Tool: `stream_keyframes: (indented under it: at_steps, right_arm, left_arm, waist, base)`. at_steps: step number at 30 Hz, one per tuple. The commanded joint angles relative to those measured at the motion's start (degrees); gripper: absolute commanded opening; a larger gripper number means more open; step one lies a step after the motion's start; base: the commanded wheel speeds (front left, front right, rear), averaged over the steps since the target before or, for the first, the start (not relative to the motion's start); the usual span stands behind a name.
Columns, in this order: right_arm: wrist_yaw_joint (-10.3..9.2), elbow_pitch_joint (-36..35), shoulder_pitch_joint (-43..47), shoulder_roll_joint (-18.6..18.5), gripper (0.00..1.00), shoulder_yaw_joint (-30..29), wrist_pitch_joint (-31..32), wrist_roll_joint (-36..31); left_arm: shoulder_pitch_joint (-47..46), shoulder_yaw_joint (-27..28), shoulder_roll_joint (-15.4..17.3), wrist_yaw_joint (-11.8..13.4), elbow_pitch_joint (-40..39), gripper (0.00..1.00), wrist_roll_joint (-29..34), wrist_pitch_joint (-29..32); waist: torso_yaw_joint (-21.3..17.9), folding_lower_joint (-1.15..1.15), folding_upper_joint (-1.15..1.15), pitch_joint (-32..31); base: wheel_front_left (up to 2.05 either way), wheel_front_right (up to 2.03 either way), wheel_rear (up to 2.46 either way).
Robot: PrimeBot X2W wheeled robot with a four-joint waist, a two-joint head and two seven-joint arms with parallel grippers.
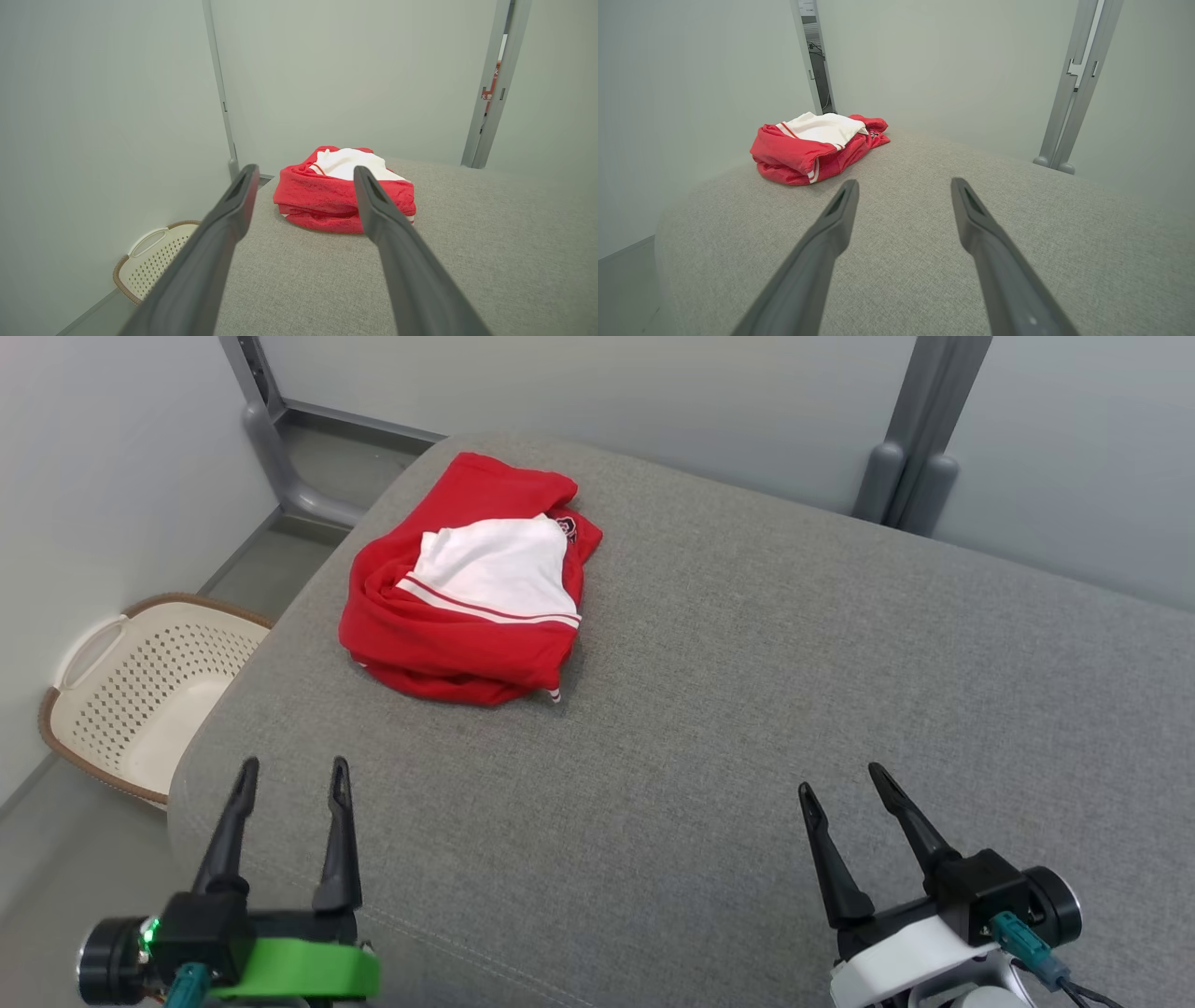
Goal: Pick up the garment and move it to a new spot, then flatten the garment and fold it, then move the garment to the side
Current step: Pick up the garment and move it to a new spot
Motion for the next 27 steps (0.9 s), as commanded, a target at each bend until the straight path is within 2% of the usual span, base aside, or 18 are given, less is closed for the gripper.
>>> stream_keyframes:
  at_steps: [1,7,10,14,18,21,24,27]
  right_arm:
    - [-0.01,-0.15,-1.05,-0.22,1.00,-0.31,-0.20,-0.73]
    - [-0.02,-0.47,-3.44,-1.51,1.00,-1.09,-0.20,-3.52]
    - [-0.02,-0.83,-5.00,-3.49,1.00,-1.64,-0.20,-4.20]
    - [-0.03,-1.62,-7.13,-6.23,1.00,-2.57,-0.20,-4.63]
    - [-0.03,-2.41,-8.55,-8.39,1.00,-3.30,-0.20,-4.96]
    - [-0.03,-3.53,-9.21,-9.54,1.00,-4.42,-0.20,-5.16]
    - [-0.03,-4.51,-9.58,-10.44,1.00,-4.75,-0.20,-5.32]
    - [-0.03,-5.33,-10.26,-11.36,1.00,-5.18,-0.20,-5.51]
  left_arm:
    - [-2.32,0.80,0.27,0.11,-0.63,1.00,0.14,-0.01]
    - [-11.80,2.82,0.24,-0.98,-2.35,1.00,-0.67,-0.01]
    - [-18.22,3.00,1.21,-1.97,0.68,1.00,1.02,0.02]
    - [-28.39,2.40,2.96,-2.72,10.96,1.00,0.84,0.02]
    - [-38.97,-0.45,5.81,-3.32,26.37,1.00,0.22,0.39]
    - [-47.29,-2.52,6.81,-3.48,35.94,1.00,-2.55,2.76]
    - [-53.59,-6.18,8.25,-3.46,42.94,1.00,-7.30,5.81]
    - [-58.58,-10.99,9.35,-3.47,47.96,1.00,-15.39,10.85]
  waist:
    - [-1.07,0.00,0.00,2.73]
    - [-1.84,0.00,0.00,9.27]
    - [-1.88,0.00,0.00,13.21]
    - [-2.08,0.00,0.00,18.10]
    - [-2.82,0.00,0.00,21.84]
    - [-3.32,0.00,0.00,24.46]
    - [-3.89,0.00,0.00,26.52]
    - [-4.61,0.00,0.00,28.45]
  base:
    - [0.00,0.00,0.00]
    - [0.00,0.00,0.00]
    - [0.00,0.00,0.00]
    - [0.00,0.00,0.00]
    - [0.00,0.00,0.00]
    - [0.00,0.00,0.00]
    - [0.00,0.00,0.00]
    - [0.00,0.00,0.00]
